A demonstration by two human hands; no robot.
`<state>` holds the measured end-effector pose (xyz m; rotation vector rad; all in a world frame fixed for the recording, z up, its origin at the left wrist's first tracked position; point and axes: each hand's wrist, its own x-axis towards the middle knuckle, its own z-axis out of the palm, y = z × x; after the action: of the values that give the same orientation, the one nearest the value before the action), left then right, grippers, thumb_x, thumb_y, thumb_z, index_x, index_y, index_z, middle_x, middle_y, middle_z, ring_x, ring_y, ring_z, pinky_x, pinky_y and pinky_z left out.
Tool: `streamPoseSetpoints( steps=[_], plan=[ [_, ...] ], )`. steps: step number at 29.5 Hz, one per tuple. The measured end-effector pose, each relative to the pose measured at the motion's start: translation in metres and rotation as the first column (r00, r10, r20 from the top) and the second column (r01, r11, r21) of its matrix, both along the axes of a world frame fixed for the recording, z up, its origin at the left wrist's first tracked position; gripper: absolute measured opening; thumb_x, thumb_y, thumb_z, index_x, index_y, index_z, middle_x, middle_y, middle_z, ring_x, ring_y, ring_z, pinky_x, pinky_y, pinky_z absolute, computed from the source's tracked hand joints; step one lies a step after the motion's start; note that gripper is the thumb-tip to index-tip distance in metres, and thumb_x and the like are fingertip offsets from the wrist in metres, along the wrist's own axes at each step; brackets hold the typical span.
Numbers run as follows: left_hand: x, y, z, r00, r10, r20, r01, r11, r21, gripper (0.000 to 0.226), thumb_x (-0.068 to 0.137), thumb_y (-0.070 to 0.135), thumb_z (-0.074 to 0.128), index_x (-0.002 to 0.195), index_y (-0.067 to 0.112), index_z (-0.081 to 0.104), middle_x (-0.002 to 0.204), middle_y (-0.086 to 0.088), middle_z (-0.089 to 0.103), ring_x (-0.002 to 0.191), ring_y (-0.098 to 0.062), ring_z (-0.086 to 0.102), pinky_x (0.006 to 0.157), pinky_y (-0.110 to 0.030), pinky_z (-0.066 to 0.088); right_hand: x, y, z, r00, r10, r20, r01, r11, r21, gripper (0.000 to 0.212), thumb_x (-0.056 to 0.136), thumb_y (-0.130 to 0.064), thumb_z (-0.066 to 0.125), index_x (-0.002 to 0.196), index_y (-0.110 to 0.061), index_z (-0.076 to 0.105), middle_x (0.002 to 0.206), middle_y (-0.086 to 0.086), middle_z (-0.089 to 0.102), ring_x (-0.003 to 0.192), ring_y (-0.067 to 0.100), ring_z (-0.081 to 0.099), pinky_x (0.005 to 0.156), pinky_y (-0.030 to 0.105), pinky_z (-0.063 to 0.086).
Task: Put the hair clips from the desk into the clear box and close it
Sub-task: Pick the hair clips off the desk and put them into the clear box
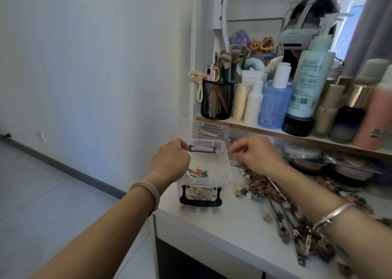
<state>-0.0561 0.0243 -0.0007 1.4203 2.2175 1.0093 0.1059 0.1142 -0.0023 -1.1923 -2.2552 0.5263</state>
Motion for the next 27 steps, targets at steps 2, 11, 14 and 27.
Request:
streamPoseSetpoints(
  steps=[2,11,14,27],
  plan=[
    [0.001,0.0,0.0,1.0,-0.004,0.0,0.004,1.0,-0.001,0.038,0.091,0.006,0.034,0.121,0.015,0.054,0.128,-0.008,0.055,0.109,-0.029,0.055,0.097,-0.04,0.045,-0.006,-0.009,0.017,0.955,0.035,-0.294,-0.08,0.986,-0.143,0.015,0.082,-0.008,0.067,0.095,-0.013,0.071,0.078,-0.007,0.066,0.065,0.006,0.059,0.057,0.013,0.049],
    [0.001,0.0,0.0,1.0,-0.006,-0.009,0.006,1.0,0.0,0.037,0.091,0.006,0.034,0.121,0.014,0.054,0.127,-0.007,0.055,0.108,-0.029,0.055,0.093,-0.037,0.044,0.008,0.005,0.009,0.99,-0.037,0.14,0.045,0.998,-0.05,0.022,0.09,-0.016,0.058,0.11,-0.016,0.067,0.112,0.002,0.068,0.089,0.013,0.062,0.081,0.025,0.046],
    [0.003,0.0,0.0,1.0,-0.009,-0.011,0.009,1.0,0.001,0.037,0.091,0.006,0.034,0.121,0.014,0.054,0.127,-0.008,0.055,0.108,-0.029,0.055,0.093,-0.037,0.044,0.016,0.013,-0.017,0.906,-0.027,0.423,0.042,0.999,-0.027,0.031,0.089,-0.012,0.055,0.118,-0.018,0.064,0.127,0.002,0.061,0.115,0.02,0.055,0.094,0.025,0.04],
    [0.005,0.001,0.0,1.0,-0.006,-0.007,0.006,1.0,0.005,0.037,0.091,0.006,0.033,0.12,0.015,0.054,0.128,-0.007,0.054,0.108,-0.029,0.055,0.094,-0.037,0.044,0.006,0.017,-0.03,0.844,0.017,0.536,-0.04,0.999,0.032,0.026,0.085,-0.007,0.055,0.104,-0.017,0.069,0.112,0.004,0.067,0.103,0.021,0.06,0.091,0.032,0.049]
  ],
)
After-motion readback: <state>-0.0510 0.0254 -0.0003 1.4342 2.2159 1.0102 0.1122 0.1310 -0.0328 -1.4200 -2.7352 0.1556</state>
